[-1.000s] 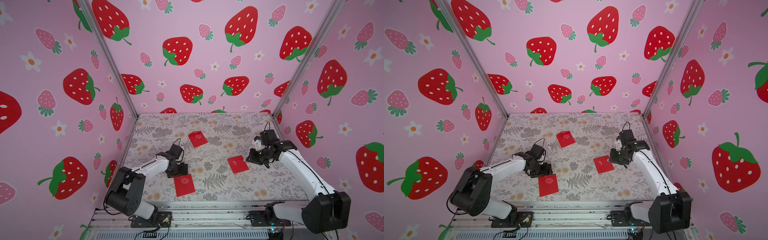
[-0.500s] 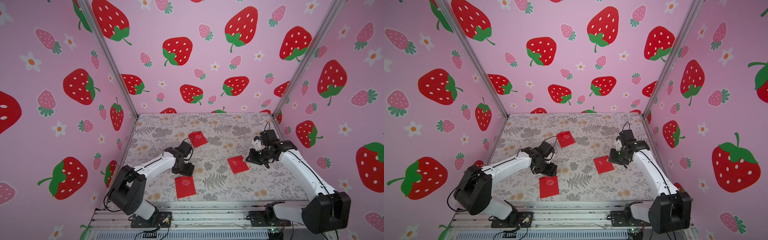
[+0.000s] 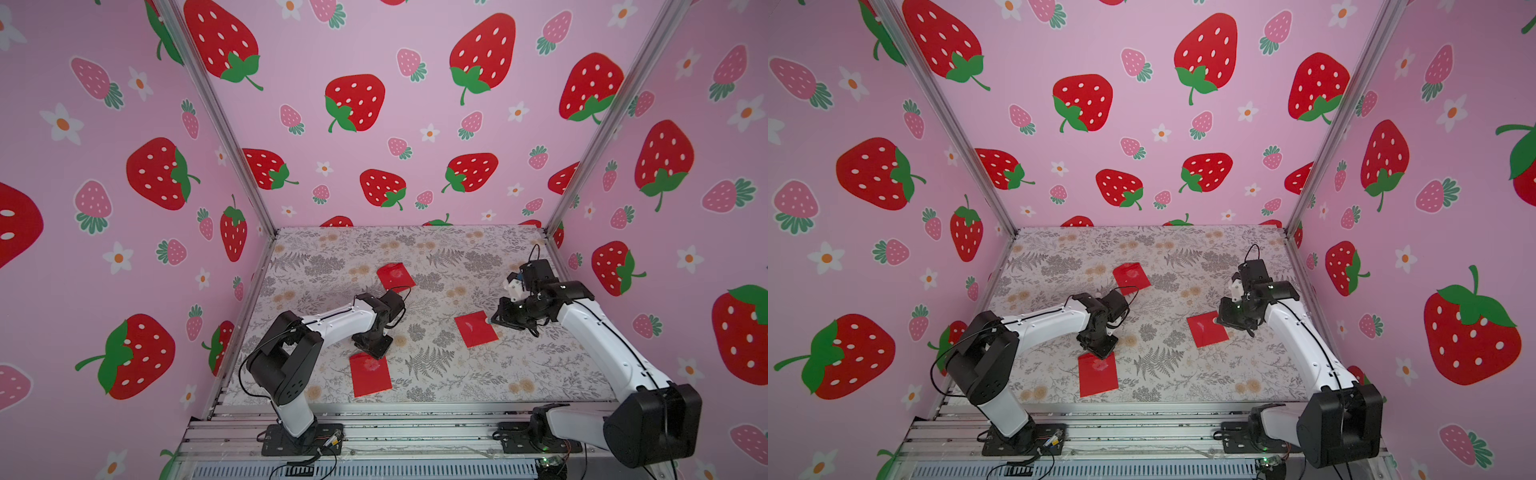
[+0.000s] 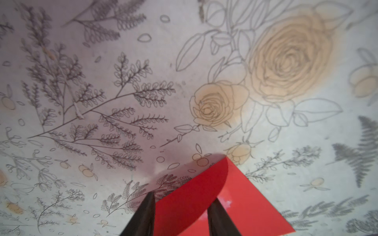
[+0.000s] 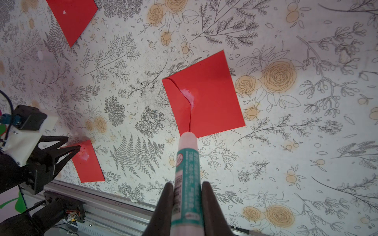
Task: Seal the envelope with a glue stick
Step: Adjust the envelope at the center of the board.
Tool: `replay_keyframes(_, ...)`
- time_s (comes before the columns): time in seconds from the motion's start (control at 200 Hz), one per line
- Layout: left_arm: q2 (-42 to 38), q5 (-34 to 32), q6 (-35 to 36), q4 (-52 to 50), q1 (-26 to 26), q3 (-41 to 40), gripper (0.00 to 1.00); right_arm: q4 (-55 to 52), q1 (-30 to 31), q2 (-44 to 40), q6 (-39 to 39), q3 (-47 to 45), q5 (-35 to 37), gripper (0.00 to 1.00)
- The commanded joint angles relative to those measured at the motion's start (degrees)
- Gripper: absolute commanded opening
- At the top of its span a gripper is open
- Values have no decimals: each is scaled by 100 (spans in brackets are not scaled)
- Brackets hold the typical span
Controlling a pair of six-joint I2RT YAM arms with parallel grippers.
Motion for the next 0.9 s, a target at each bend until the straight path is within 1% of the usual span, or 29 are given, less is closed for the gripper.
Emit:
replay_keyframes(0.0,97,-119,70,57,-6,233,38,-38,5,-69,-72,-61,-62,0)
replay_keyframes(0.085,115,15,70,264,-1,209,34,-38,5,-84,-73,-63,-63,0)
replay_keyframes(0.165,159,117,38,398,18,227,27,-36,14,-106,-76,-74,-64,0)
replay_keyframes(0.25,206,165,-78,499,39,269,20,-35,14,-114,-81,-74,-60,0)
replay_keyframes(0.385,346,410,-350,690,154,325,12,-56,23,-95,-87,-48,-58,0)
replay_keyframes(0.695,570,645,-1013,1014,404,517,7,-72,31,-105,-81,-56,-27,0)
replay_keyframes(0.8,637,819,-1208,1176,511,675,7,-78,36,-90,-88,-40,-24,0)
replay_keyframes(0.895,775,1157,-1406,1385,617,863,8,-91,40,-70,-83,-21,-28,0)
